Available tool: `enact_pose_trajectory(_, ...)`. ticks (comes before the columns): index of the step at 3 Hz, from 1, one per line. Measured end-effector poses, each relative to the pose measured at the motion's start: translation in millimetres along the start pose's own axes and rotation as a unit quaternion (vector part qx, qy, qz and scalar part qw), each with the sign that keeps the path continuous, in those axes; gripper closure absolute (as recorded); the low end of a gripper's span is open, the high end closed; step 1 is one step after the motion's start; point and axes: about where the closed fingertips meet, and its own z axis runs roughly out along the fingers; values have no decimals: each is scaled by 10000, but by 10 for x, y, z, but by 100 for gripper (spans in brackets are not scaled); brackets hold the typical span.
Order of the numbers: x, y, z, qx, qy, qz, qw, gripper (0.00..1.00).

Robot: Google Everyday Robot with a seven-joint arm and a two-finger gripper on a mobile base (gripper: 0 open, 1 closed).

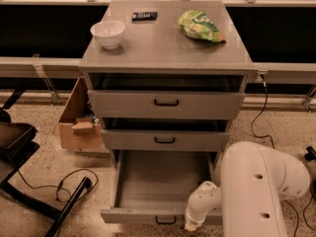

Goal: Close bottom drawer

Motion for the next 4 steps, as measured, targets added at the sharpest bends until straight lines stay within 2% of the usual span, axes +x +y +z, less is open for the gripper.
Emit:
enact_pose_trajectory(1, -140, -212, -153, 296, -207, -246, 9990, 100)
enact_pose_trajectory(2, -332, -540, -448, 780, -568, -555, 9938, 100)
enact_pose_trajectory(3, -367, -718, -720, 1084, -688, -721, 9891, 100)
enact_pose_trajectory(4, -369, -715, -716, 1080, -683, -723, 9892, 100)
